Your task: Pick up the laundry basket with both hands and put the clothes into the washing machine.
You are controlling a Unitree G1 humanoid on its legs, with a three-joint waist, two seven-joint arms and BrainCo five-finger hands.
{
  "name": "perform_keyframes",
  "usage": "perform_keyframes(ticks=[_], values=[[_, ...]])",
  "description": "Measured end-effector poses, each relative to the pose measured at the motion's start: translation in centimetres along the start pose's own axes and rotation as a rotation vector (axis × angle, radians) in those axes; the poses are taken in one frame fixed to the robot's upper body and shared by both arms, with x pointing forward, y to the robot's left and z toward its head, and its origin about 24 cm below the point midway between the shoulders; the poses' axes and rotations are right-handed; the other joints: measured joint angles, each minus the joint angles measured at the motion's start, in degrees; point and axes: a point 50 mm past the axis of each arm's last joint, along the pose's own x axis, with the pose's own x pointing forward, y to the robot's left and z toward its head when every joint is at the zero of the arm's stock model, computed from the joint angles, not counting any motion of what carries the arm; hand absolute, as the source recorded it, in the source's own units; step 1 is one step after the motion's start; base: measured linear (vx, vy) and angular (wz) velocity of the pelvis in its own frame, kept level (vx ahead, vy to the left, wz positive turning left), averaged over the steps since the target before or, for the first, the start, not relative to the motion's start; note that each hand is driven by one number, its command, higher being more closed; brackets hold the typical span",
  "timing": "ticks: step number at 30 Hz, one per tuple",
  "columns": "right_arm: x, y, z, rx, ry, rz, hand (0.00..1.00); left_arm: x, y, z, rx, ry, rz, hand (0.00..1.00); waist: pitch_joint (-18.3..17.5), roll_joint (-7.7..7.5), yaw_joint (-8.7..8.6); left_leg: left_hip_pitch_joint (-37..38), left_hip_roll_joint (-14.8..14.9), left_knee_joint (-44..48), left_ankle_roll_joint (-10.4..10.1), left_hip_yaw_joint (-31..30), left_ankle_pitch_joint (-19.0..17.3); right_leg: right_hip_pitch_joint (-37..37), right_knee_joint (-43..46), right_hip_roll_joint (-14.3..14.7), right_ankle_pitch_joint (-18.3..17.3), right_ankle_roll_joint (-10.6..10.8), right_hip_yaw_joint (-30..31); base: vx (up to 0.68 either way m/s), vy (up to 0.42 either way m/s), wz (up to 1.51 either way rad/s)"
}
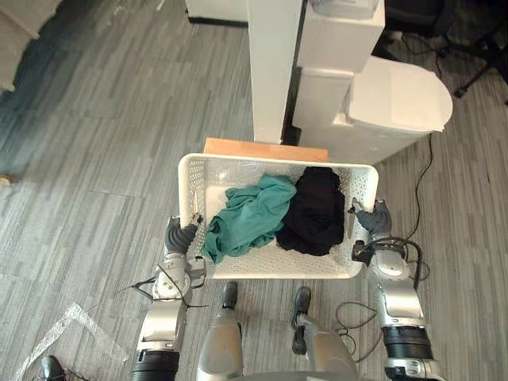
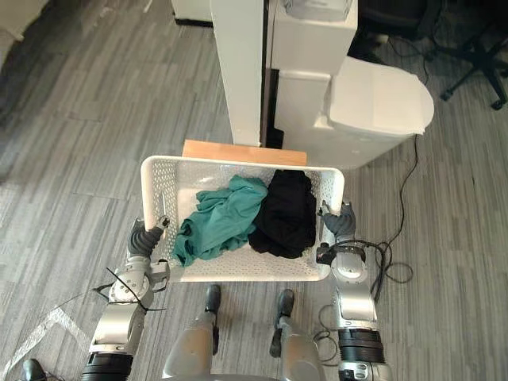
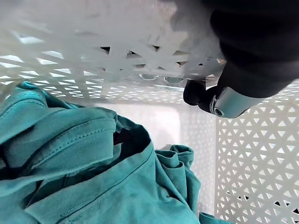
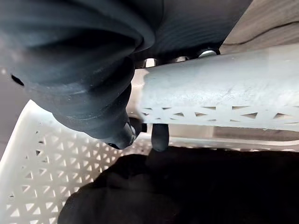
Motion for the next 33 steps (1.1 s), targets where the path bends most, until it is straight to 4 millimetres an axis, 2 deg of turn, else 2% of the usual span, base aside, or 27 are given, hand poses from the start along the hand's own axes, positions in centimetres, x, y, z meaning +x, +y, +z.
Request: perform_keyframes(ticks=[1,2,3,4,5,6,7,8,9,10,11,12,13,14,15,16,19,21,22,23,24,26,28,29,30,31,33], values=[[0.0,0.1,-0.1,0.007,0.005,0.003,1.00,0.0,0.1,0.0,0.006,0.001,-0.002,1.00,-0.32,-0.32,0.03,0.04,-0.06,0.87,-0.77,0.16,-0.80,-0.54,0.97,-0.62,-1.20,-0.34,0.87,-0.05,0.008,-0.45],[-0.1,0.4,-0.5,0.028,0.021,0.013,1.00,-0.3,0.4,-0.4,0.018,0.010,0.000,1.00,-1.66,-1.35,0.07,-1.09,-0.71,5.77,-1.52,-3.63,-3.41,-1.75,1.87,-1.64,-1.46,-0.75,2.61,0.01,0.022,-0.79],[-0.3,0.3,-0.7,0.045,0.025,0.022,1.00,-0.6,0.4,-0.8,0.018,0.025,-0.004,1.00,-2.90,-1.07,-0.06,-3.88,-1.03,16.65,-0.75,-8.15,-7.89,-2.42,2.20,-1.55,-0.63,-0.14,4.75,0.05,0.043,-0.89],[-0.5,0.1,-1.0,0.045,0.032,0.017,1.00,-0.8,0.3,-1.0,0.016,0.034,-0.014,1.00,-3.41,-0.46,-0.29,-3.85,-0.75,19.05,-0.91,-9.95,-8.72,-2.53,2.30,-1.06,-0.07,0.54,5.77,0.06,0.149,-0.99],[-1.1,-0.6,-1.8,0.036,0.055,0.000,1.00,-1.4,-0.1,-1.7,0.000,0.063,-0.026,1.00,-5.32,1.24,-1.03,-2.24,-0.69,18.01,-2.51,-13.02,-11.53,-2.97,1.58,-0.09,1.10,1.44,7.59,0.02,0.258,-0.90],[-1.5,-1.2,-2.5,0.033,0.077,-0.017,1.00,-1.8,-0.6,-2.1,-0.007,0.081,-0.052,1.00,-6.66,2.55,-1.98,-0.99,-0.26,16.46,-2.13,-12.97,-14.64,-3.32,0.13,0.43,2.66,2.46,9.30,0.00,0.229,-0.95],[-1.7,-1.5,-2.7,0.033,0.086,-0.026,1.00,-1.8,-0.8,-2.2,-0.006,0.084,-0.068,1.00,-6.66,2.56,-2.06,0.14,-0.26,15.38,-1.73,-12.14,-15.81,-3.36,-0.46,0.44,3.52,2.99,10.77,-0.03,0.254,-0.98],[-2.0,-1.9,-3.1,0.035,0.101,-0.038,1.00,-1.9,-1.1,-2.3,-0.003,0.090,-0.090,1.00,-6.59,2.40,-2.01,1.81,-0.38,13.78,-0.02,-9.72,-17.28,-3.42,-1.61,0.42,5.21,3.72,13.33,-0.07,0.258,-1.30],[-2.7,-2.1,-3.9,0.042,0.129,-0.043,1.00,-2.0,-1.2,-2.8,0.009,0.108,-0.100,1.00,-6.38,0.99,-2.06,2.63,-1.89,14.68,0.91,-5.90,-17.81,-3.47,-3.29,-0.67,8.14,4.50,16.95,-0.16,0.365,-1.38],[-3.1,-2.4,-4.2,0.040,0.139,-0.050,1.00,-2.1,-1.3,-3.0,0.017,0.119,-0.108,1.00,-6.41,0.98,-2.32,1.85,-2.67,16.54,2.37,-4.07,-18.61,-3.84,-3.76,-0.97,10.22,4.23,17.84,-0.25,0.360,-1.30],[-3.3,-2.5,-4.3,0.042,0.144,-0.053,1.00,-2.0,-1.4,-3.0,0.022,0.118,-0.114,1.00,-6.45,1.03,-2.86,0.73,-3.63,18.57,3.81,-2.14,-19.03,-5.32,-4.07,-0.87,13.43,3.32,17.36,-0.31,0.305,-1.12],[-3.2,-2.6,-4.3,0.051,0.142,-0.059,1.00,-1.7,-1.3,-3.1,0.023,0.119,-0.119,1.00,-6.27,1.67,-2.91,-0.31,-2.04,18.71,5.82,1.48,-18.43,-6.21,-5.47,-0.56,16.92,1.07,14.72,-0.27,0.218,-1.18],[-3.3,-2.4,-4.4,0.063,0.150,-0.060,1.00,-1.4,-1.4,-3.3,0.023,0.132,-0.120,1.00,-5.73,1.76,-2.81,-0.17,-1.76,18.51,6.52,3.94,-17.55,-7.94,2.14,-1.15,10.69,-2.54,8.73,-0.20,0.126,-1.14],[-3.4,-2.2,-4.7,0.067,0.161,-0.056,1.00,-1.4,-1.3,-3.7,0.025,0.148,-0.116,1.00,-5.72,1.77,-2.76,0.29,-1.43,18.12,6.87,5.83,-16.98,-8.61,7.94,-1.97,6.07,-3.72,5.02,-0.21,0.130,-1.17],[-3.5,-2.1,-5.1,0.067,0.178,-0.051,1.00,-1.6,-1.1,-4.2,0.029,0.172,-0.111,1.00,-5.62,2.39,-2.55,1.10,-0.48,17.84,7.33,8.94,-16.49,-7.96,16.46,-3.77,-0.86,-4.47,-0.50,-0.24,0.136,-1.36],[-3.5,-2.0,-5.4,0.070,0.191,-0.049,1.00,-1.8,-1.1,-4.3,0.030,0.177,-0.111,1.00,-5.43,2.86,-1.47,2.02,0.64,17.82,7.40,11.95,-16.35,-5.79,21.67,-5.89,-5.28,-3.92,-4.39,-0.23,0.101,-1.36],[-2.7,-0.8,-5.4,0.094,0.199,-0.021,1.00,-1.7,-0.4,-4.4,0.029,0.179,-0.084,1.00,-5.61,2.76,0.18,3.27,3.73,18.20,6.93,19.86,-16.08,0.40,25.74,-11.83,-10.94,-2.82,-9.66,-0.18,-0.084,-1.52],[-1.9,0.0,-5.1,0.094,0.191,0.003,1.00,-1.6,0.1,-4.1,0.026,0.169,-0.063,1.00,-6.36,2.12,1.84,3.58,5.87,18.15,5.85,25.71,-15.48,3.41,24.16,-16.11,-11.53,-1.77,-12.09,-0.17,-0.256,-1.66],[-1.5,0.4,-4.8,0.095,0.184,0.014,1.00,-1.5,0.4,-3.9,0.028,0.161,-0.051,1.00,-6.93,1.19,2.62,3.54,6.55,18.10,4.89,28.65,-15.03,4.78,20.92,-17.90,-10.31,-0.14,-13.40,-0.13,-0.358,-1.79],[-1.1,0.8,-4.6,0.093,0.179,0.027,1.00,-1.4,0.7,-3.8,0.029,0.153,-0.039,1.00,-7.50,0.28,2.96,3.14,7.98,17.86,2.68,31.52,-14.32,5.77,14.14,-16.55,-10.71,7.70,-14.08,-0.10,-0.421,-1.73],[-0.7,0.6,-4.3,0.078,0.169,0.028,1.00,-1.5,0.1,-3.9,0.007,0.161,-0.044,1.00,-8.26,2.18,2.90,2.69,10.62,16.73,0.68,32.71,-13.12,5.22,9.93,-12.32,-9.56,7.25,-13.71,-0.08,-0.424,-1.30],[-1.2,-0.7,-5.1,0.044,0.192,-0.001,1.00,-1.9,-0.8,-4.2,-0.003,0.173,-0.073,1.00,-9.11,3.24,2.15,5.47,13.90,13.49,-1.68,34.70,-10.82,5.40,6.60,-7.03,-8.50,5.39,-11.04,0.06,-0.415,-1.12],[-1.3,-1.0,-5.2,0.036,0.195,-0.005,1.00,-2.2,-1.0,-4.5,-0.005,0.187,-0.067,1.00,-9.49,2.80,0.78,8.74,16.20,12.23,-1.43,35.06,-9.37,5.90,5.64,-3.32,-8.43,3.49,-7.56,0.10,-0.269,-1.20],[-1.2,-0.9,-5.1,0.035,0.189,-0.007,1.00,-2.2,-1.1,-4.4,-0.008,0.186,-0.059,1.00,-10.01,1.80,-0.17,9.02,17.25,15.12,0.56,32.85,-8.27,5.92,4.99,-1.72,-8.29,2.55,-4.36,0.10,-0.241,-1.41],[-1.1,-0.6,-4.7,0.032,0.174,0.000,1.00,-2.2,-0.8,-4.2,-0.009,0.178,-0.043,1.00,-10.17,0.50,-0.22,6.09,17.04,21.40,5.19,25.39,-9.94,5.93,4.20,-0.79,-7.57,1.33,-0.54,0.12,-0.214,-1.55],[-1.0,-0.6,-4.5,0.033,0.162,0.002,1.00,-2.3,-0.7,-4.1,-0.010,0.171,-0.033,1.00,-10.29,0.21,0.12,5.39,15.06,22.06,4.51,19.90,-12.28,5.92,3.57,-0.85,-7.12,0.71,1.52,0.11,-0.066,-1.80],[-0.6,-0.6,-3.7,0.040,0.121,0.001,1.00,-2.4,-0.7,-3.3,-0.027,0.137,-0.019,1.00,-10.38,0.27,1.58,1.51,5.08,23.44,2.82,1.75,-18.00,5.89,2.84,0.49,-6.92,0.51,8.22,0.11,0.093,-1.67]])
